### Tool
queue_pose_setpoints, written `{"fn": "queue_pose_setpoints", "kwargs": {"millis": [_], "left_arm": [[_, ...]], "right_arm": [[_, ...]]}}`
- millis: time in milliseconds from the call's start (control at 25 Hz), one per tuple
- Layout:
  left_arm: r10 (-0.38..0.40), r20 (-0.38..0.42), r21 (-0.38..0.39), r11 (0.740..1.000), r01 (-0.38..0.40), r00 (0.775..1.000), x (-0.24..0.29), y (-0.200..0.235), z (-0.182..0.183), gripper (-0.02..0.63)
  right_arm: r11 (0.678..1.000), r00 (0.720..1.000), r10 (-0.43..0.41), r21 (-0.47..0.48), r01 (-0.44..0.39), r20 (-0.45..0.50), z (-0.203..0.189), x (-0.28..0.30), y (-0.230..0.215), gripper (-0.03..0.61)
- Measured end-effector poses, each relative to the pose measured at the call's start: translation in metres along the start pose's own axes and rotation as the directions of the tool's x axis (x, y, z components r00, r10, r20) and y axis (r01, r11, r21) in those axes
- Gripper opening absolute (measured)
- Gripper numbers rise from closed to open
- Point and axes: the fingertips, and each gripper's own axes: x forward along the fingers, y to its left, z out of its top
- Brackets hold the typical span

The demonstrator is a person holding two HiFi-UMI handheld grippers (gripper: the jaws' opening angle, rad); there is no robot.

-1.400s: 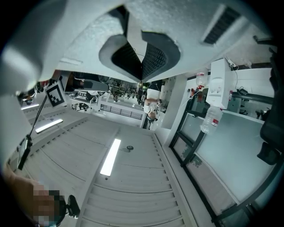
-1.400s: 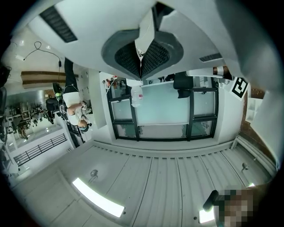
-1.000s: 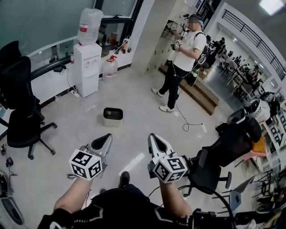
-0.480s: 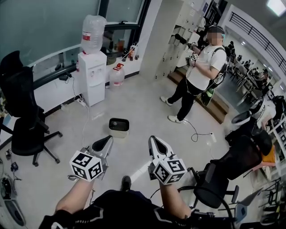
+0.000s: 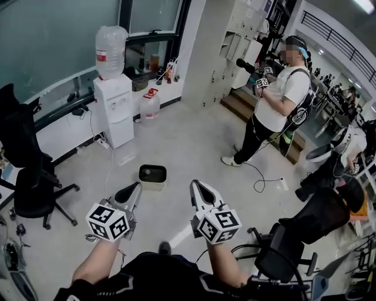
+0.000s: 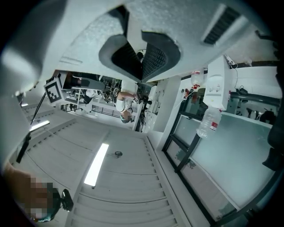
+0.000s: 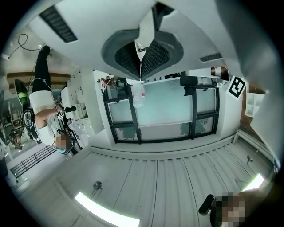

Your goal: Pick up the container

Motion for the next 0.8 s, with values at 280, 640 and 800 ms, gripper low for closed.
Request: {"fn": "queue_pose_setpoints", "kwargs": {"millis": [280, 640, 800], "left_arm": [[0.016, -0.002, -0.013, 1.0, -0.016, 1.0, 0.052, 0.005, 0.0, 0.009], [0.048, -0.036, -0.006, 0.999, -0.048, 0.998, 0.109, -0.005, -0.009, 0.009], [0.043, -0.054, 0.012, 0.999, -0.042, 0.998, 0.123, -0.001, -0.008, 0.009]], "right_arm": [[1.0, 1.0, 0.022, 0.013, -0.022, 0.007, 0.002, 0.021, -0.048, 0.008], [0.999, 0.999, 0.04, 0.033, -0.04, -0.002, -0.001, 0.035, -0.116, 0.008], [0.998, 0.999, 0.046, 0.045, -0.046, 0.003, -0.004, 0.048, -0.127, 0.008]]}}
